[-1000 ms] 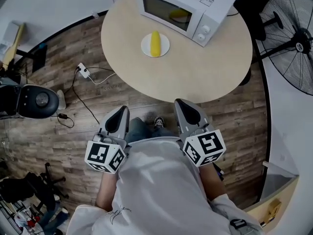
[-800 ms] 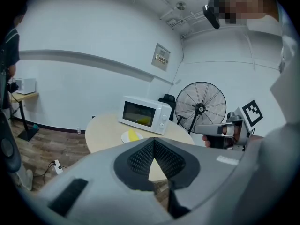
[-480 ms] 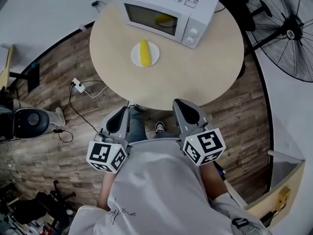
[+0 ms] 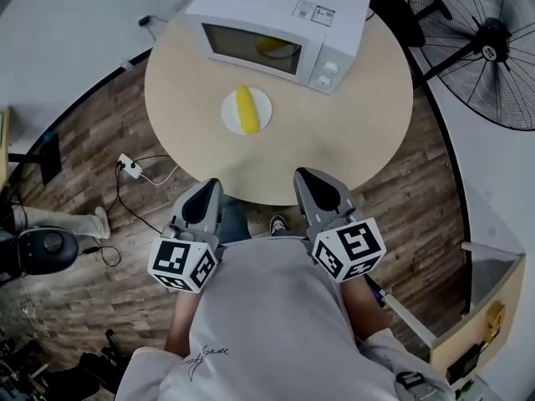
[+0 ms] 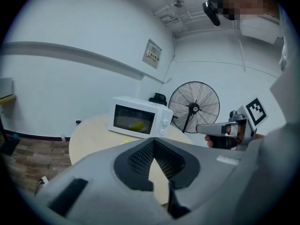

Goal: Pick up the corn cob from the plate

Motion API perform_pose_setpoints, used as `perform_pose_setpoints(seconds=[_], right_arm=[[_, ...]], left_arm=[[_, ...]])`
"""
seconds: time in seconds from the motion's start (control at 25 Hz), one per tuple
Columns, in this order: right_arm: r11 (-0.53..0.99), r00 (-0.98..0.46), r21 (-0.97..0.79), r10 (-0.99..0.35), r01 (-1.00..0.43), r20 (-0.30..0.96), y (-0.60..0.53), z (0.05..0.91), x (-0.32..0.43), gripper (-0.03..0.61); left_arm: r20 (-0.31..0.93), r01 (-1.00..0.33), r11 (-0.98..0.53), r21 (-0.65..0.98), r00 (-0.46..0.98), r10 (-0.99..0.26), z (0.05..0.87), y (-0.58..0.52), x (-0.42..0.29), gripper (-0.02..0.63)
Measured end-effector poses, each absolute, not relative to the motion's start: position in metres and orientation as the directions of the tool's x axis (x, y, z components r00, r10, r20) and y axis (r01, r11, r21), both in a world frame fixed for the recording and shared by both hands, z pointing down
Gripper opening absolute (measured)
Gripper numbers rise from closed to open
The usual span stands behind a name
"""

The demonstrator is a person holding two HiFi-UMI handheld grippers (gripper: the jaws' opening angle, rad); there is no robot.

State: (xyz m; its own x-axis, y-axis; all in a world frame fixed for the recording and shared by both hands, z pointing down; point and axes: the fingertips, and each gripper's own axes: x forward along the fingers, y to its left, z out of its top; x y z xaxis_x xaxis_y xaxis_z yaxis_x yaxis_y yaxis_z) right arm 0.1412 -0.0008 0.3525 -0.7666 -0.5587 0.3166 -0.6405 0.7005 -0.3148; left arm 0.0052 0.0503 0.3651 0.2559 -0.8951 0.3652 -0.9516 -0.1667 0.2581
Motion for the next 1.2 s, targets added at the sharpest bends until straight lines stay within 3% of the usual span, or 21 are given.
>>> perform_pose_setpoints(seconds=[1.2], right_arm=[[0.467,-0.535,-0.262,-0.73,-0.845,0.424,-0.063,0.356,0.017,0.026]], left_arm=[[0.37,-0.836,-0.456,0.306,0.545,-0.752,0.365,-0.057,-0.124,-0.001]])
